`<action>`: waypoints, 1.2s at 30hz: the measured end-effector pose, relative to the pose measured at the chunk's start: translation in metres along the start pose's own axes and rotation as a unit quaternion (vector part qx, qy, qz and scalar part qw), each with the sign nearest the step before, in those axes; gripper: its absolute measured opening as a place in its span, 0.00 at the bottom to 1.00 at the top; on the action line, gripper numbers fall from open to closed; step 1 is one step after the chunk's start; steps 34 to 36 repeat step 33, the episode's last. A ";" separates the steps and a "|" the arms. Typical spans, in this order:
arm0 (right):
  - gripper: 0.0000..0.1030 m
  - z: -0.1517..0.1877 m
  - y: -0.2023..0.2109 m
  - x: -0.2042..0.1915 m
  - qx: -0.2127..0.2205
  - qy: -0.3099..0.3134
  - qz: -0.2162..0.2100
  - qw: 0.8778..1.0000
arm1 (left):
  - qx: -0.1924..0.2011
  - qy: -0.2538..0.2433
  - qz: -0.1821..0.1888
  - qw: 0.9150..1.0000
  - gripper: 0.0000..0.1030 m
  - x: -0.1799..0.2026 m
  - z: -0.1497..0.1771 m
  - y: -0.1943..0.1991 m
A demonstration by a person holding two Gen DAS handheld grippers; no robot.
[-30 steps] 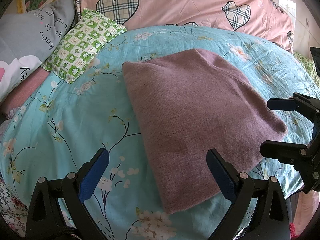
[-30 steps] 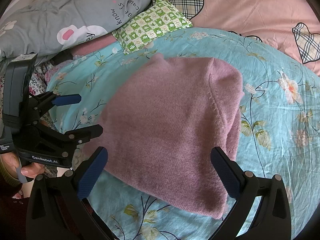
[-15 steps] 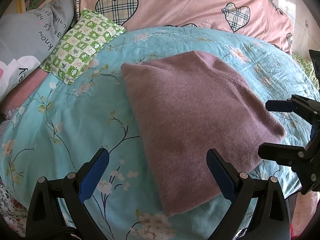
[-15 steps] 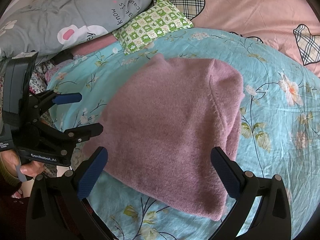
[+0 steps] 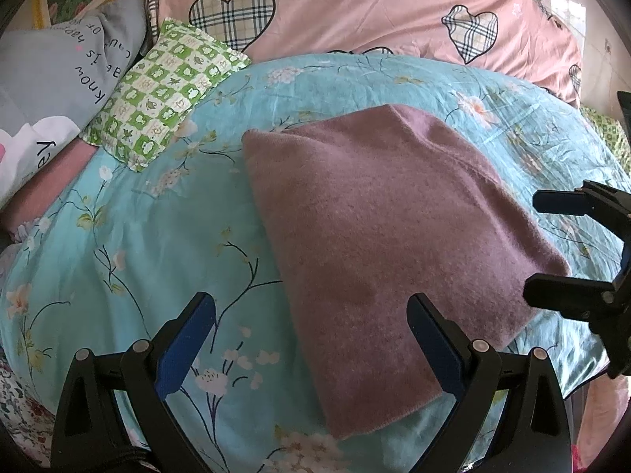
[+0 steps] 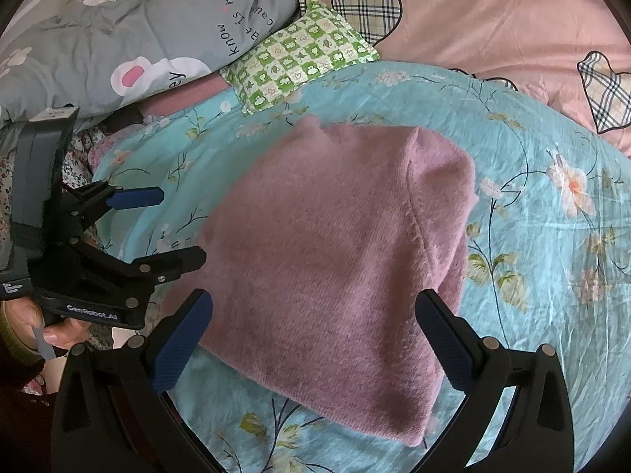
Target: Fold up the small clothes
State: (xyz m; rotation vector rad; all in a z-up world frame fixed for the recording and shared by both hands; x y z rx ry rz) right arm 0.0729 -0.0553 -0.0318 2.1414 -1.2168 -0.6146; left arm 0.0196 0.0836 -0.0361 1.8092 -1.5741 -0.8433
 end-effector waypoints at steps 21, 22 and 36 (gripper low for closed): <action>1.00 -0.001 -0.004 0.016 0.001 -0.021 -0.005 1.000 | -0.011 0.004 -0.011 1.000 0.95 -0.008 -0.005 -0.012; 1.00 -0.002 -0.004 0.017 0.002 -0.023 -0.004 1.000 | -0.012 0.003 -0.012 1.000 0.95 -0.008 -0.007 -0.013; 1.00 -0.010 -0.003 0.027 0.016 -0.037 -0.012 0.999 | -0.010 0.007 -0.023 1.000 0.95 -0.018 -0.021 -0.010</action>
Point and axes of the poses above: each gripper's, at about its wrist camera, not at the fingertips, and y roughly against the way its jaws point, x to its right, z to its underside, the point moved 4 cm from there along -y, roughly the way its jaws point
